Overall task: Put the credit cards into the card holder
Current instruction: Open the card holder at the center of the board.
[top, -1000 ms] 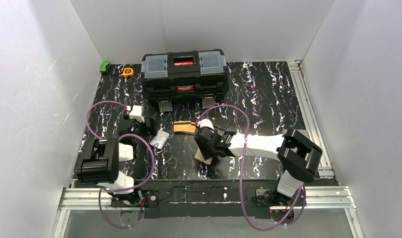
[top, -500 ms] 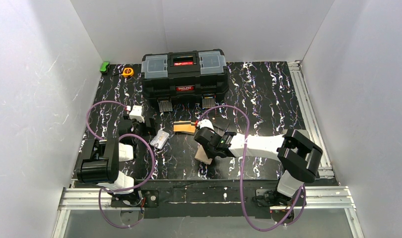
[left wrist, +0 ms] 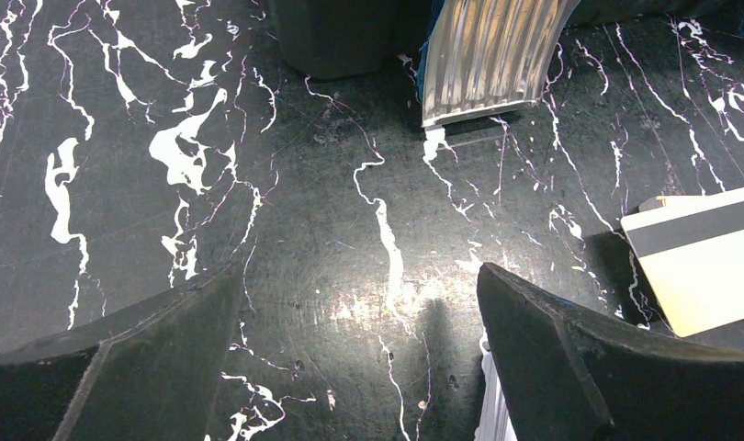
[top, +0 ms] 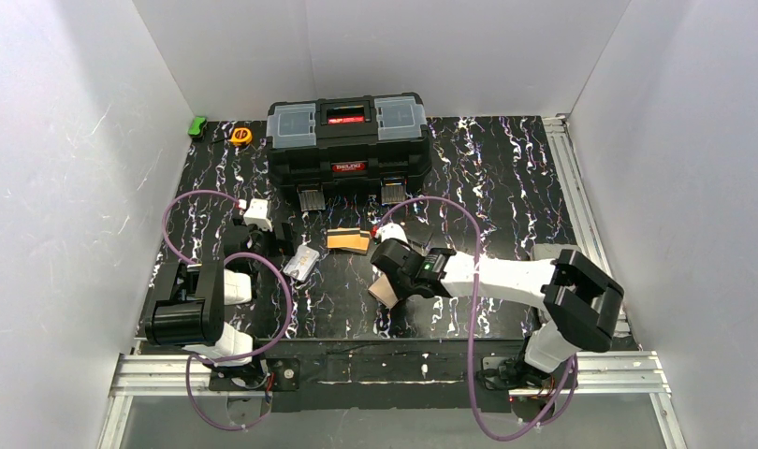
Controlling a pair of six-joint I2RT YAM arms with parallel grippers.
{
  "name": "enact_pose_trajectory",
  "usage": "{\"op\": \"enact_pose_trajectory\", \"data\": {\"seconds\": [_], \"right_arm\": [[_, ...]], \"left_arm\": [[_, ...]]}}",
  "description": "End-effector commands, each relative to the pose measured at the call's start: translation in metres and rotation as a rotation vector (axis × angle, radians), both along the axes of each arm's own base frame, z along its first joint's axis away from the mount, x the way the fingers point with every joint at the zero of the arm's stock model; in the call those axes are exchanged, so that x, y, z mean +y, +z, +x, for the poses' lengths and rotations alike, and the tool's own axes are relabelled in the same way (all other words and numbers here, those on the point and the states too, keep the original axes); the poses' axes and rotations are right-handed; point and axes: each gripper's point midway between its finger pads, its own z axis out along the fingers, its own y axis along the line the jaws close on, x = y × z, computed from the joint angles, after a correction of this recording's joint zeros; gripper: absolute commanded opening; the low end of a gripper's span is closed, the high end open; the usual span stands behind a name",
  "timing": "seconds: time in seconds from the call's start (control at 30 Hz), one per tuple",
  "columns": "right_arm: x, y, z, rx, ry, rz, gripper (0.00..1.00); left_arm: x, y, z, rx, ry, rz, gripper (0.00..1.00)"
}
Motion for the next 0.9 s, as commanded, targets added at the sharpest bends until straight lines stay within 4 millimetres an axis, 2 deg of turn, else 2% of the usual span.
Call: {"op": "enact_pose_trajectory", "data": {"seconds": [0.0,0.1,0.17,0.2,0.23,0.3,0.4,0.47,0.53,0.63,0.77,0.87], "right_arm": [[0.0,0.024,0.002,-0.047,0.0,0.032,0.01],[-0.002,0.03,0.001,-0.063,-0.003,0.041,0.01],[-0.001,0.035,0.001,-0.079,0.006,0.045,0.01],[-0.001,0.037,0.001,-0.088,0.013,0.041,0.01],[0.0,0.041,0.003,-0.102,0.017,0.04,0.01],[0.003,0.049,0.005,-0.136,0.032,0.037,0.01],[0.01,0.065,0.007,-0.187,0.05,0.051,0.01],[0.015,0.079,0.007,-0.223,0.057,0.075,0.01],[0.019,0.093,0.007,-0.256,0.069,0.098,0.01],[0.025,0.115,0.009,-0.295,0.073,0.15,0.01],[0.032,0.148,0.012,-0.342,0.068,0.245,0.01],[0.037,0.162,0.013,-0.363,0.076,0.297,0.01]], "left_arm": [[0.002,0.018,0.01,-0.048,-0.003,-0.002,0.99],[-0.015,0.038,0.008,0.0,-0.127,-0.003,0.99],[-0.035,0.059,-0.002,0.068,-0.331,0.052,0.99],[-0.044,0.076,-0.006,0.076,-0.416,0.061,0.99],[-0.045,0.089,-0.008,0.099,-0.432,0.057,0.99],[-0.045,0.128,-0.007,0.086,-0.426,0.054,0.99],[-0.066,0.169,-0.028,0.086,-0.519,-0.046,0.99],[-0.084,0.186,-0.042,0.099,-0.575,-0.171,0.99],[-0.109,0.191,-0.063,0.128,-0.704,-0.287,0.99],[-0.141,0.178,-0.086,0.15,-0.83,-0.25,0.99],[-0.169,0.176,-0.112,0.078,-0.959,-0.16,0.99],[-0.18,0.177,-0.126,0.054,-1.02,-0.13,0.99]]}}
